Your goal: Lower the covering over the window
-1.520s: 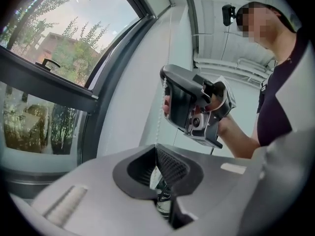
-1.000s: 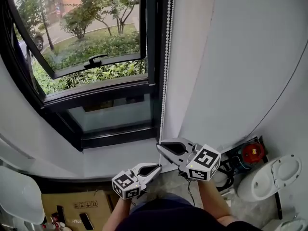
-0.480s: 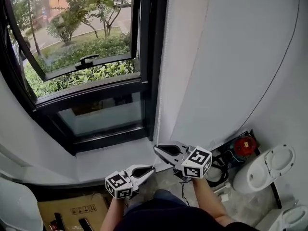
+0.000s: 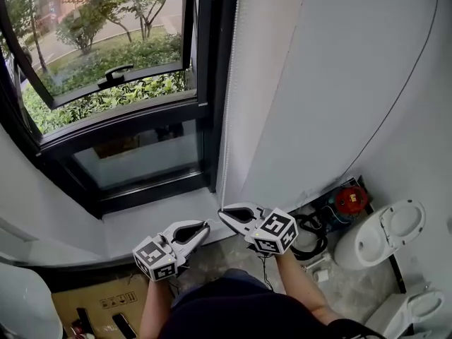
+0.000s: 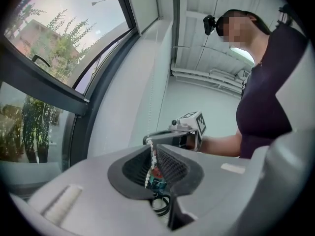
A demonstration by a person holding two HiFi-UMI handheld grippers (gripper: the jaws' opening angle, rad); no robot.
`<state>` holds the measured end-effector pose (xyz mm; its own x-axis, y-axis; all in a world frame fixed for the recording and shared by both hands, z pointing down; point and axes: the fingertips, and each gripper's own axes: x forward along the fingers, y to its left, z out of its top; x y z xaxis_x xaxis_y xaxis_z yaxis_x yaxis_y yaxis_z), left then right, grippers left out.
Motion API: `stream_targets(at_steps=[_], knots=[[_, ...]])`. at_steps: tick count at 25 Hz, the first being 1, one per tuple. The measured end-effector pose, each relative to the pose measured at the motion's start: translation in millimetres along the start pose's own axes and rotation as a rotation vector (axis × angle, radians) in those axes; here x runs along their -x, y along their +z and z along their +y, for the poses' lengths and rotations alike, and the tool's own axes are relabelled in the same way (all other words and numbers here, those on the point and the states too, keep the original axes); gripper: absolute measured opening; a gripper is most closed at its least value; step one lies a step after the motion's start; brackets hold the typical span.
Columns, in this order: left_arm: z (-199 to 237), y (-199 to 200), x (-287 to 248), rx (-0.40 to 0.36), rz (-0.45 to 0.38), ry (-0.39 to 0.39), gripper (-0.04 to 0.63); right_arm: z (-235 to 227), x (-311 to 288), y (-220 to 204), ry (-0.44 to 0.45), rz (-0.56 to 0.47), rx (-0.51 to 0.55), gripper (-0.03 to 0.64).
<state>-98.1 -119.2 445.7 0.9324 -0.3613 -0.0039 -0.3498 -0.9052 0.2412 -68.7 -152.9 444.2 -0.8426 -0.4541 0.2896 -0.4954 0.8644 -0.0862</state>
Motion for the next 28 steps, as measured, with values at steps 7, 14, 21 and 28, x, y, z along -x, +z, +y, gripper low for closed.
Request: stream_targets(at_steps=[7, 14, 21, 28], knots=[[-5.9, 25.0, 1.6, -0.063, -0.009, -0.035, 0.028, 6.8, -9.7, -21.4, 0.026, 0.047, -0.035, 0.012], [-27.5, 79.3, 4.4, -0.165, -0.108, -0.097, 0.054, -2.4, -10.3, -22.3, -0.008, 0.080, -0.009, 0.012], [-12.0, 88.7, -8.6, -0.114, -0.106, -0.061, 0.054, 7.7, -13.5, -33.2, 0.041, 0.115, -0.013, 0.012], [-11.3, 71.5, -32.5, -0.010, -0.043, -0.085, 0.105, 26.3, -13.3, -52.9, 0.128, 0.172, 0.011, 0.012]])
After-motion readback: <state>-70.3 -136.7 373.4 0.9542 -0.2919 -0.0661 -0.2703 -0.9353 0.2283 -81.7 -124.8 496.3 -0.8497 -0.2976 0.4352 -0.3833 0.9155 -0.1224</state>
